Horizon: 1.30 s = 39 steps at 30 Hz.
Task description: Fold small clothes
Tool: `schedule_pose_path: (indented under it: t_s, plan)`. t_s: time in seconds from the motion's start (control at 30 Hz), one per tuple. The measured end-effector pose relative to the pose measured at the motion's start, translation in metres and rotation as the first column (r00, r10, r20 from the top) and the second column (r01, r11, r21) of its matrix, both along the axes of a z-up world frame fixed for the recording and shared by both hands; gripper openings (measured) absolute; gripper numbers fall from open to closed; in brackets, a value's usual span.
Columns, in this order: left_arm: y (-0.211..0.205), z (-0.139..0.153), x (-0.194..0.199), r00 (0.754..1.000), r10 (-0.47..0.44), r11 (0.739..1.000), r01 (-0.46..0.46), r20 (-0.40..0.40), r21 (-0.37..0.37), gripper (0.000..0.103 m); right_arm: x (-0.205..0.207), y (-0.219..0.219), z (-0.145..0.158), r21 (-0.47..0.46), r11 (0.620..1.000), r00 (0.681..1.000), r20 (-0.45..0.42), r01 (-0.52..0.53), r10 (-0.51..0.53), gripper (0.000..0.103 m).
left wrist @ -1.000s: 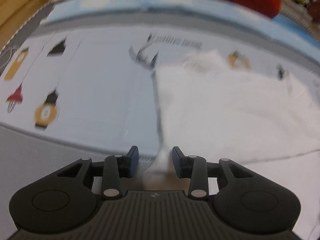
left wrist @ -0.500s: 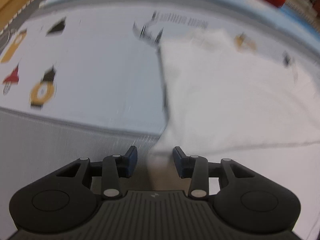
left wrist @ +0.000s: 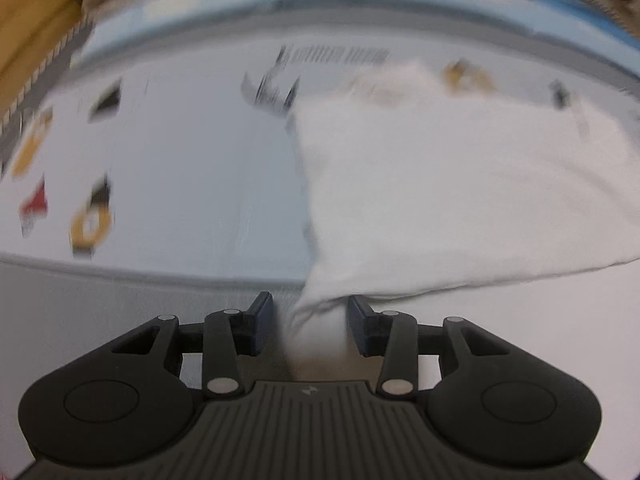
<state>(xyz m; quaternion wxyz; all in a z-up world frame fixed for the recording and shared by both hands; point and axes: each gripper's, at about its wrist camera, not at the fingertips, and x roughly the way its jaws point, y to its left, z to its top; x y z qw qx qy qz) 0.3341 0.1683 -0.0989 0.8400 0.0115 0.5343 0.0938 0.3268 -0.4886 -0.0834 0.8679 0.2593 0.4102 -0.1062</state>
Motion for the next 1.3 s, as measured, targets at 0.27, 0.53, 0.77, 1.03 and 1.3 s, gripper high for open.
schedule_pose_path:
  t_s: [0.27, 0.53, 0.77, 1.03, 1.3]
  plan:
    - [-0.041, 0.041, -0.002, 0.986, -0.112, 0.993, 0.116, 0.121, -0.027, 0.059, -0.022, -0.075, -0.016, 0.017, 0.989, 0.989, -0.024, 0.149, -0.148, 0.016]
    - [-0.041, 0.035, 0.008, 0.989, -0.104, 0.994, 0.107, 0.105, -0.026, 0.059, -0.037, -0.134, -0.045, 0.084, 0.950, 0.953, -0.064, 0.302, -0.297, 0.016]
    - [-0.044, 0.032, 0.008, 0.987, -0.122, 0.992, 0.125, 0.100, -0.023, 0.059, -0.039, -0.157, -0.070, 0.171, 0.904, 0.920, -0.090, 0.392, -0.382, 0.022]
    - [-0.046, 0.031, 0.009, 0.986, -0.129, 0.991, 0.132, 0.101, -0.025, 0.059, -0.039, -0.172, -0.081, 0.183, 0.876, 0.895, -0.082, 0.445, -0.438, 0.026]
    - [-0.042, 0.033, 0.008, 0.986, -0.125, 0.991, 0.129, 0.110, -0.030, 0.059, -0.031, -0.162, -0.068, 0.087, 0.875, 0.878, -0.004, 0.476, -0.478, 0.004]
